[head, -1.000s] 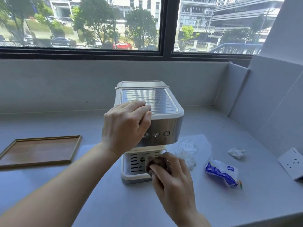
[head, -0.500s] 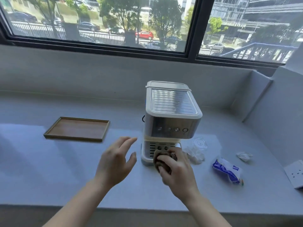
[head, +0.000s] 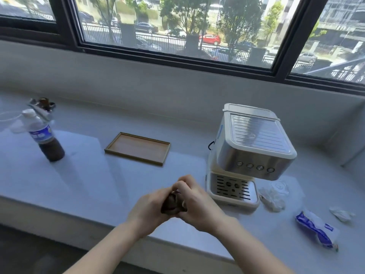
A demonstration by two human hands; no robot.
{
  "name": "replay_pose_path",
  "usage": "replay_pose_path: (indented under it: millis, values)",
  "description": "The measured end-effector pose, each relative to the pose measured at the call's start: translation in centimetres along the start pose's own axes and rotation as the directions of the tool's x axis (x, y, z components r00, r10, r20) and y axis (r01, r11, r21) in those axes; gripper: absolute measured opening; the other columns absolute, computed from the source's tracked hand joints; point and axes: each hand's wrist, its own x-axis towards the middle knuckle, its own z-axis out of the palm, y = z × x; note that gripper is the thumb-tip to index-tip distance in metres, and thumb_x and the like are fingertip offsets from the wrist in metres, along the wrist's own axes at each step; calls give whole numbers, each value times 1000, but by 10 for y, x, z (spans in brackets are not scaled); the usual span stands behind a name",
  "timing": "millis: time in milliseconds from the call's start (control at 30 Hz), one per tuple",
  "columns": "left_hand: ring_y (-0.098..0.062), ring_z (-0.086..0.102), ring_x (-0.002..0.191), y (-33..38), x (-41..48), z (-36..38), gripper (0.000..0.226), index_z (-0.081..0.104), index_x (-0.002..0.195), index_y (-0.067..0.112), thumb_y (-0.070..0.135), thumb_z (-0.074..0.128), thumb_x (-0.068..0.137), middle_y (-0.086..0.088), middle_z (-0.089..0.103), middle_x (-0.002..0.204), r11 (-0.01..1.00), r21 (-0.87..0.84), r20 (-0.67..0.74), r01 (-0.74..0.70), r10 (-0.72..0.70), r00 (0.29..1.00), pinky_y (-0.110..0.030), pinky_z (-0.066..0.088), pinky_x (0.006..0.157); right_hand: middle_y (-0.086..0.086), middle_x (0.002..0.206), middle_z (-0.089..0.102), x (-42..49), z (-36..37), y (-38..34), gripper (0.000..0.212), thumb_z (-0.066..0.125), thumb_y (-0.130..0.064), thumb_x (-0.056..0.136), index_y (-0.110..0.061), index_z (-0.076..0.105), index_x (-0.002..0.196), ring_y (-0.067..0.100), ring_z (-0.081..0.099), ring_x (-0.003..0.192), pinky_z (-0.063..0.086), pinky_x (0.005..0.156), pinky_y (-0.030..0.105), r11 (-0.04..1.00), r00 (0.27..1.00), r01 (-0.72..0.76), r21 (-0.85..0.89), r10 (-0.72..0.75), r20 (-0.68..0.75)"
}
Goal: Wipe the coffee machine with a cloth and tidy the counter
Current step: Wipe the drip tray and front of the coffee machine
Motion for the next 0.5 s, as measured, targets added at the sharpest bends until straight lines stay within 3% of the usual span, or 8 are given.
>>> replay_pose_path:
  millis: [67,133,333,433,500]
  values:
    - [-9,55,74,-14,-2,-10,27,59,103,29,35,73,81,17,61,85,996,87,-77,5,2,997,-24,39,63,0,125,40,17,8,-4,50,73,-12,77,-16,48,121,19,46,93,47,75,32,1000,1000,20,0,-20,10]
    - [-16,58,77,-29,-3,-18,25,63,105,22,34,71,84,9,66,87,984,176,-94,20,-4,996,-27,39,63,1,126,40,34,19,-5,52,70,-8,76,-15,47,122,18,46,99,42,73,27,999,998,45,-6,-45,33]
    - [-20,61,90,-74,-4,-31,31,61,117,22,27,67,87,7,68,102,960,236,-68,154,-141,988,-31,43,67,-3,118,36,84,62,-4,54,66,-5,72,-22,44,119,19,47,90,32,58,12,1000,991,-5,21,2,133]
    - [-18,60,91,-94,0,-34,28,59,114,25,26,64,87,9,68,103,940,238,-59,243,-236,970,-31,44,67,-3,117,36,105,80,-3,54,66,-5,71,-23,42,116,19,46,90,36,58,17,999,983,-30,14,27,183]
    - [-18,59,90,-105,6,-37,23,59,110,25,27,62,87,9,67,102,929,234,-44,287,-285,958,-32,45,68,-1,116,37,119,90,-2,52,66,-4,71,-20,44,115,18,43,86,30,56,16,1000,980,-29,-5,30,196]
